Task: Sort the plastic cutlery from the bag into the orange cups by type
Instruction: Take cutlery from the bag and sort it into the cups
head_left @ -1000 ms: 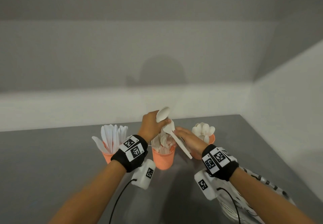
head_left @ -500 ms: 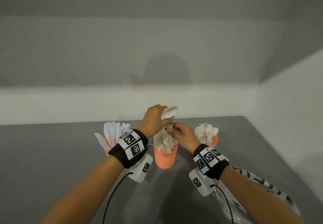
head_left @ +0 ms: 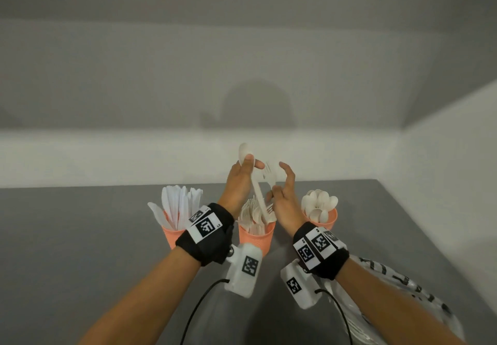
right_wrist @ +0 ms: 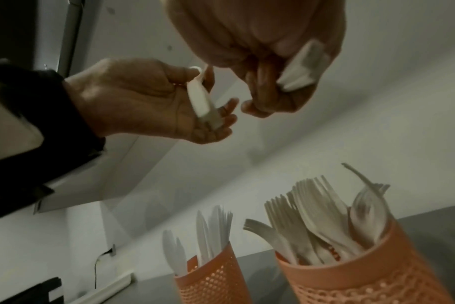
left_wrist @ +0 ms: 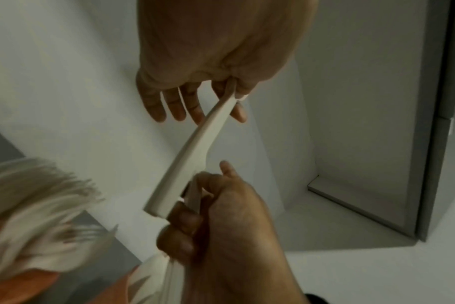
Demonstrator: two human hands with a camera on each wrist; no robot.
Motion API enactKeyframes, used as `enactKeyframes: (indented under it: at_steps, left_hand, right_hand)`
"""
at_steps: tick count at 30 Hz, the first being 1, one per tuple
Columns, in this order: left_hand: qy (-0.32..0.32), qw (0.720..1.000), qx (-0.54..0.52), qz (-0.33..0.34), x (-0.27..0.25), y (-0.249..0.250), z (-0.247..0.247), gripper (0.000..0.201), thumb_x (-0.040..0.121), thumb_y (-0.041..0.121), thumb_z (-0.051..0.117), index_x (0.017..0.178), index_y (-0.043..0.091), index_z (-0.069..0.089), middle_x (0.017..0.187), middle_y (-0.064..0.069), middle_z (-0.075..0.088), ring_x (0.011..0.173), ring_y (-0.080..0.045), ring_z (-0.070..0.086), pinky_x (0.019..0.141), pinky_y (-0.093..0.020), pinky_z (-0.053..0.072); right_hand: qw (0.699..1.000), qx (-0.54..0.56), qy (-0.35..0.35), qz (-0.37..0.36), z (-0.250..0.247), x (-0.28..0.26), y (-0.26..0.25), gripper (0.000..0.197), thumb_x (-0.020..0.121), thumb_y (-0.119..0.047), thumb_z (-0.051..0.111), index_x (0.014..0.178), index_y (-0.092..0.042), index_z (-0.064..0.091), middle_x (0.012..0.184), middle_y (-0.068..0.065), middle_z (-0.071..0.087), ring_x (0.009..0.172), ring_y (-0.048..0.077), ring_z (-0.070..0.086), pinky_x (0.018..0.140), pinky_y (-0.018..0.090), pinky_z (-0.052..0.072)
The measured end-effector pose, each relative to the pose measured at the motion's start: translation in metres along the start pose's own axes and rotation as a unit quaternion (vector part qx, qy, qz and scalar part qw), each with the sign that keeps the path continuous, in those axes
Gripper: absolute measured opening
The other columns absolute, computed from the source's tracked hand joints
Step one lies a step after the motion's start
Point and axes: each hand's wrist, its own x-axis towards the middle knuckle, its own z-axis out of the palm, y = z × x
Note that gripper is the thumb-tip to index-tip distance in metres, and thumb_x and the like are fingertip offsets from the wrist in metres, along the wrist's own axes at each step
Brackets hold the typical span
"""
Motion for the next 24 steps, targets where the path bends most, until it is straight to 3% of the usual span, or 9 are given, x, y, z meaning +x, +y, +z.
enactKeyframes:
  at_steps: [2, 5, 9, 12, 14, 16, 19, 22, 24]
  left_hand:
    - [-0.015, 1.0, -0.018, -0.005, 0.001, 0.001, 0.004, 0.038, 0.102, 0.028, 0.024, 0.087, 0.011, 0.055, 0.09, 0.001, 0.056, 0.08, -0.001, 0.052, 0.061, 0.001, 0.041]
    - [-0.035, 0.999, -0.028, -0.019, 0.004, -0.001, 0.007, 0.039, 0.102, 0.031, 0.024, 0.092, 0.009, 0.055, 0.085, -0.005, 0.055, 0.068, -0.008, 0.055, 0.049, -0.005, 0.043]
    - [-0.064, 0.997, 0.021, -0.026, 0.007, -0.007, 0.007, 0.044, 0.101, 0.037, 0.025, 0.099, 0.011, 0.06, 0.08, -0.005, 0.048, 0.057, -0.006, 0.051, 0.049, -0.012, 0.045]
    - [-0.129, 0.991, -0.011, -0.045, 0.003, -0.005, 0.002, 0.045, 0.099, 0.046, 0.02, 0.11, 0.019, 0.055, 0.093, -0.005, 0.055, 0.082, -0.011, 0.057, 0.072, -0.021, 0.049]
    - [-0.101, 0.993, -0.038, -0.053, 0.003, -0.006, -0.001, 0.038, 0.099, 0.043, 0.024, 0.114, 0.02, 0.05, 0.101, -0.004, 0.058, 0.092, -0.015, 0.059, 0.075, -0.023, 0.051]
    - [-0.049, 0.998, -0.009, -0.035, 0.007, -0.013, -0.002, 0.027, 0.099, 0.032, 0.037, 0.12, 0.017, 0.047, 0.1, -0.011, 0.059, 0.083, -0.017, 0.062, 0.065, -0.021, 0.054]
    - [-0.059, 0.996, 0.069, -0.006, 0.011, -0.024, 0.001, 0.034, 0.093, 0.006, 0.048, 0.127, 0.011, 0.046, 0.079, -0.01, 0.058, 0.057, -0.008, 0.063, 0.054, -0.018, 0.054]
    - [-0.051, 0.994, 0.094, 0.022, 0.012, -0.025, 0.005, 0.031, 0.09, -0.006, 0.045, 0.118, 0.003, 0.054, 0.081, -0.01, 0.061, 0.046, -0.004, 0.063, 0.052, -0.016, 0.055]
    - [-0.015, 0.992, 0.105, 0.061, 0.013, -0.022, 0.005, 0.029, 0.09, -0.007, 0.045, 0.112, 0.008, 0.057, 0.089, -0.012, 0.061, 0.048, -0.003, 0.064, 0.054, -0.015, 0.055]
  right_hand:
    - [0.999, 0.01, -0.025, -0.024, 0.0, -0.001, -0.005, 0.035, 0.1, -0.015, 0.028, 0.108, -0.045, 0.043, 0.087, -0.002, 0.058, 0.077, 0.019, 0.055, 0.075, 0.039, 0.047]
    - [0.995, -0.011, -0.096, -0.001, -0.002, -0.003, -0.011, 0.036, 0.098, -0.046, 0.025, 0.091, -0.034, 0.058, 0.084, -0.01, 0.061, 0.076, 0.007, 0.06, 0.07, 0.024, 0.05]
    - [0.992, -0.042, -0.117, -0.031, -0.004, -0.004, -0.012, 0.031, 0.099, -0.028, 0.038, 0.07, -0.021, 0.049, 0.068, -0.006, 0.051, 0.066, 0.01, 0.049, 0.074, 0.034, 0.04]
    - [0.993, -0.004, -0.114, -0.005, -0.007, -0.006, -0.009, 0.032, 0.101, -0.026, 0.032, 0.073, -0.018, 0.045, 0.066, -0.002, 0.045, 0.061, 0.012, 0.044, 0.066, 0.032, 0.039]
    - [0.991, 0.063, -0.114, 0.025, -0.011, -0.008, -0.008, 0.034, 0.101, -0.027, 0.029, 0.073, -0.015, 0.044, 0.065, 0.001, 0.046, 0.055, 0.016, 0.043, 0.056, 0.029, 0.039]
    - [0.986, 0.11, -0.116, 0.042, -0.016, -0.01, -0.007, 0.035, 0.101, -0.028, 0.027, 0.073, -0.014, 0.043, 0.065, 0.003, 0.048, 0.051, 0.017, 0.043, 0.049, 0.025, 0.039]
    - [0.979, 0.136, -0.136, 0.062, -0.022, -0.012, -0.009, 0.037, 0.101, -0.029, 0.025, 0.072, -0.014, 0.041, 0.067, 0.006, 0.049, 0.049, 0.012, 0.046, 0.044, 0.016, 0.039]
    - [0.98, 0.13, -0.139, 0.058, -0.032, -0.014, -0.009, 0.037, 0.102, -0.027, 0.025, 0.074, -0.013, 0.045, 0.073, 0.007, 0.056, 0.058, 0.015, 0.052, 0.055, 0.02, 0.045]
    - [0.99, 0.092, -0.094, 0.048, -0.045, -0.011, -0.007, 0.034, 0.102, -0.026, 0.028, 0.078, -0.015, 0.05, 0.081, 0.002, 0.06, 0.069, 0.011, 0.057, 0.068, 0.025, 0.048]
